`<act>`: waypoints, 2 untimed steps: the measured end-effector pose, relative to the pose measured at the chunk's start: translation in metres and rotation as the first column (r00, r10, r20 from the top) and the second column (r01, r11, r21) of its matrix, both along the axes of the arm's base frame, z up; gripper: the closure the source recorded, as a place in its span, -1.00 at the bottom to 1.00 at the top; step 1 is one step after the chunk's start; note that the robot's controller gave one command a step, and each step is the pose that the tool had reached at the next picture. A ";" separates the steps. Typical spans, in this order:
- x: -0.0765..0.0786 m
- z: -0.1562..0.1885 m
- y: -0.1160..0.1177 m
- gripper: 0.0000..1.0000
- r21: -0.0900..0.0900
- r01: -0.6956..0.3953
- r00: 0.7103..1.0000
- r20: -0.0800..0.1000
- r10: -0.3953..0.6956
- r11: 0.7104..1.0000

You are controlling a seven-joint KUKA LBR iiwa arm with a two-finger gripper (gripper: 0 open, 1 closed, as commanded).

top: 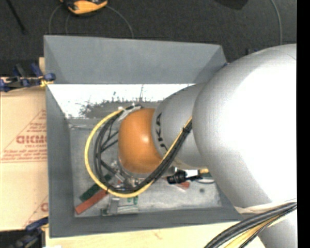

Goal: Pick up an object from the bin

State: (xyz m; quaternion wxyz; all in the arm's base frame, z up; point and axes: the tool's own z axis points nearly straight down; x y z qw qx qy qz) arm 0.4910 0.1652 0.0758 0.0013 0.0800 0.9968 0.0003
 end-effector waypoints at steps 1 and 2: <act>-0.004 0.000 0.010 -1.00 0.001 -0.004 1.000 0.000 0.004 1.000; -0.013 -0.003 0.045 1.00 -0.005 -0.527 0.850 0.005 0.527 0.850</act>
Offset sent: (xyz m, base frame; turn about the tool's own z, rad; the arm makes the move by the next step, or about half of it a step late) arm -0.0176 0.0467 -0.0058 -0.5589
